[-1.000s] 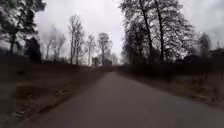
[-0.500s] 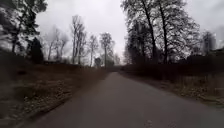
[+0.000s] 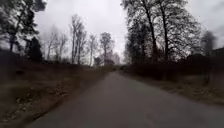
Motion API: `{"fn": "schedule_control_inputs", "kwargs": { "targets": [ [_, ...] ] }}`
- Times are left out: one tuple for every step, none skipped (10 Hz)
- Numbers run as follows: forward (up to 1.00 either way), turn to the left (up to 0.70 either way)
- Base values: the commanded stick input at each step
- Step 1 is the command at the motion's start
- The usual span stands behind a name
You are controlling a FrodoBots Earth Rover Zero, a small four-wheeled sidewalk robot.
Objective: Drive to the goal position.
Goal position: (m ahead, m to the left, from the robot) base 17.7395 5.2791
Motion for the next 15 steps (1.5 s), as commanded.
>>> {"fn": "schedule_control_inputs", "kwargs": {
  "targets": [
    [0.7, 0.0],
    [0.7, 0.0],
    [0.7, 0.0],
    [0.7, 0.0],
    [0.7, 0.0],
    [0.7, 0.0],
    [0.7, 0.0],
    [0.7, 0.0],
    [0.7, 0.0],
    [0.7, 0.0],
    [0.7, 0.0],
    [0.7, 0.0],
    [0.7, 0.0],
    [0.7, 0.0],
    [0.7, 0.0]
  ]
}}
